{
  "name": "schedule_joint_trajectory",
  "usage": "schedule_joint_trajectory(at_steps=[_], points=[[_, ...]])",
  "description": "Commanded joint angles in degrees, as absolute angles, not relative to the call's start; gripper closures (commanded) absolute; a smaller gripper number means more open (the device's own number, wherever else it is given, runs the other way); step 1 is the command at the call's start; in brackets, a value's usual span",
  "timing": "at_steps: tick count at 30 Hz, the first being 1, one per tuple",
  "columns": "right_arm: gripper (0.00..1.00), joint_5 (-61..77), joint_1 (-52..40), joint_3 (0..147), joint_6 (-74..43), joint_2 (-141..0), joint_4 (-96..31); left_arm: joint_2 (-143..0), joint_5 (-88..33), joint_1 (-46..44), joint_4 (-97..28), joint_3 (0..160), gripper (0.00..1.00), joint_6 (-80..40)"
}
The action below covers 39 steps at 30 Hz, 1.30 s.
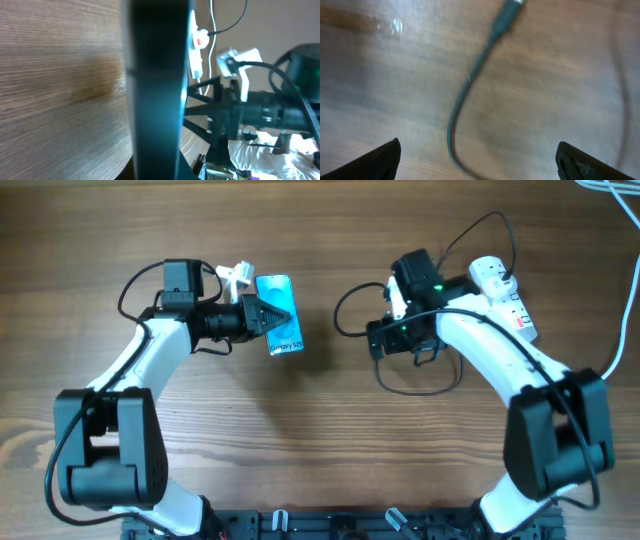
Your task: Plug charger to phone and switch on socket
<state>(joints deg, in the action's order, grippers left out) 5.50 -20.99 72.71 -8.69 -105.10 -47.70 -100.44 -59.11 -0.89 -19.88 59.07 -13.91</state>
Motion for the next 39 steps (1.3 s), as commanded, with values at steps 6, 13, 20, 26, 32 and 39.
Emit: schedule_joint_trajectory(at_steps=[6,13,20,26,32,39], points=[[0.0,-5.96,-26.15,73.54,-15.2,-118.5,-39.72,-101.3,-62.54,-0.51,-20.67,59.07,0.96,-12.36],[0.12,-3.42,-26.17,69.23,-15.42,-119.87,-52.47,-101.3,-62.52,-0.47,-21.54,59.07,0.96,-12.36],[0.48,-5.76,-26.17,62.24,-17.08,-119.87,-56.66,-101.3,-62.3,-0.47,-22.06,59.07,0.96,-12.38],[0.3,0.54,-26.17,63.57,-11.9,-119.87,-50.63,-101.3,-61.54,-0.47,-22.31,59.07,0.96,-12.38],[0.13,2.83,-26.17,65.98,-10.37,-119.87,-35.99,-101.3,-61.41,-0.47,-22.31,59.07,0.96,-12.38],[0.01,19.2,-26.2,65.98,-0.12,-119.87,-30.83,-101.27,-60.4,-0.4,-22.2,59.07,0.96,-12.71]])
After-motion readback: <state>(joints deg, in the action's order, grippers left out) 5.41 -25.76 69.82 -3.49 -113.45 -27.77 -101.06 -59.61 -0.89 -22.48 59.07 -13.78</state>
